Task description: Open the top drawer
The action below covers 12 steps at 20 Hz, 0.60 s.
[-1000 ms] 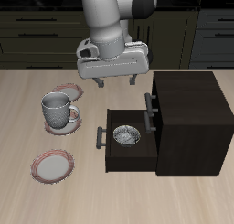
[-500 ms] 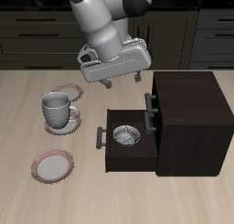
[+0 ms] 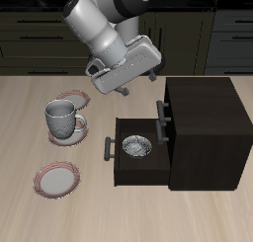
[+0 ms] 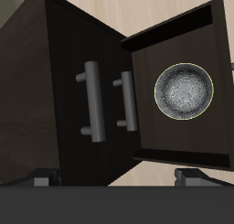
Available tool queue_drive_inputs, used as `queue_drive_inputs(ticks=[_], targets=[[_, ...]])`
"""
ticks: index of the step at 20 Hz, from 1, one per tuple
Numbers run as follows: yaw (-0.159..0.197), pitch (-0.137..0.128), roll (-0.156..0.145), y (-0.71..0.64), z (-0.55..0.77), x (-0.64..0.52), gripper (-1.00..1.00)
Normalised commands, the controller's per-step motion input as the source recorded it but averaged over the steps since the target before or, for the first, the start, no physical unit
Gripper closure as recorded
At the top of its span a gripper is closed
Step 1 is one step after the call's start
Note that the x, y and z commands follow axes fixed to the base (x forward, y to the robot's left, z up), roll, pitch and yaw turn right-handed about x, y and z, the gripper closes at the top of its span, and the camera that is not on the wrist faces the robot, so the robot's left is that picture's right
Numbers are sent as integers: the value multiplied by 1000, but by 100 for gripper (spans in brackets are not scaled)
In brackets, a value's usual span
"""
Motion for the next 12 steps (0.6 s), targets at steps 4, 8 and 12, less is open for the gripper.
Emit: queue_drive_inputs(ticks=[4, 8, 12], targets=[[-9, -28, 66, -65, 91, -77, -100], [-49, -29, 53, -236, 115, 16, -100], [-54, -9, 53, -188, 0, -38, -100]])
